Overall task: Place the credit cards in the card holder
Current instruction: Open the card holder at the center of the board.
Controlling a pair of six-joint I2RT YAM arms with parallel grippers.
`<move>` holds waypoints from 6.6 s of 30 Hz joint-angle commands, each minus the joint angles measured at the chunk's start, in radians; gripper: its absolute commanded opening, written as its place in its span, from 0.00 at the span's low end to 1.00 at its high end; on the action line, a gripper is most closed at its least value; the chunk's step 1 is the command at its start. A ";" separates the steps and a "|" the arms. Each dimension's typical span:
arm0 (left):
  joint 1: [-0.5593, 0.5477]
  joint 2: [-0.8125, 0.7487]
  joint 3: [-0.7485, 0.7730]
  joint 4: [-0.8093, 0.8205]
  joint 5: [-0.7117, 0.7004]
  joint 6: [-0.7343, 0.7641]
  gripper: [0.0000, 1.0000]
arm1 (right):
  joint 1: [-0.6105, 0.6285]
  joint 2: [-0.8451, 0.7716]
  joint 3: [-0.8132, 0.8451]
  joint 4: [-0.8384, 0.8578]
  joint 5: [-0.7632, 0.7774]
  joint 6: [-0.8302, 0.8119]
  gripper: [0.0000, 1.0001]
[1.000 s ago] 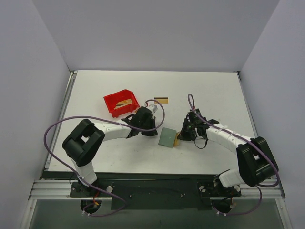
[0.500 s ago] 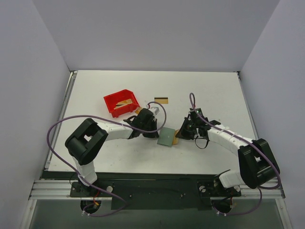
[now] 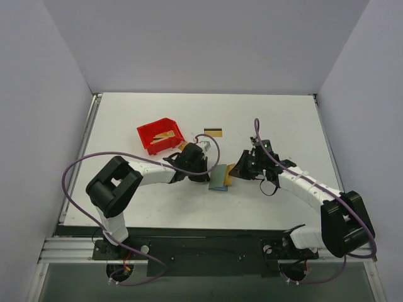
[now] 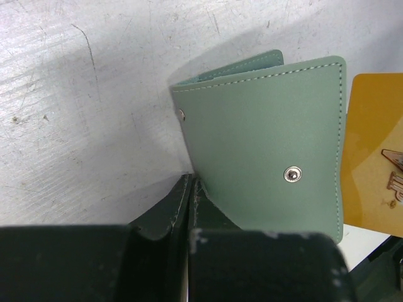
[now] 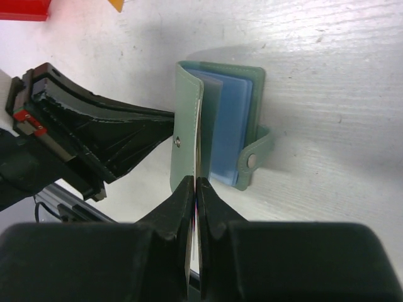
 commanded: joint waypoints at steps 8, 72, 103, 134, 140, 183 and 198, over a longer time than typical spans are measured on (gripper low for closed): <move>-0.007 -0.016 -0.009 0.041 0.037 0.018 0.00 | 0.001 0.132 0.145 0.101 -0.160 0.001 0.00; -0.001 -0.421 -0.038 0.125 0.142 0.066 0.00 | 0.145 0.486 0.351 -0.016 -0.020 -0.102 0.00; -0.089 -0.165 0.112 -0.221 -0.025 0.230 0.00 | 0.110 0.497 0.333 0.000 -0.040 -0.085 0.00; 0.043 -0.176 -0.069 -0.071 -0.204 0.030 0.00 | 0.090 0.479 0.314 0.024 -0.092 -0.084 0.00; 0.043 -0.154 -0.049 0.002 -0.138 0.030 0.00 | 0.087 0.482 0.313 0.026 -0.097 -0.087 0.00; 0.040 0.007 -0.088 0.146 -0.026 -0.033 0.00 | -0.045 0.261 0.210 0.012 -0.184 -0.070 0.00; 0.039 0.019 -0.074 0.134 -0.022 -0.023 0.00 | -0.073 0.212 0.178 -0.006 -0.186 -0.081 0.00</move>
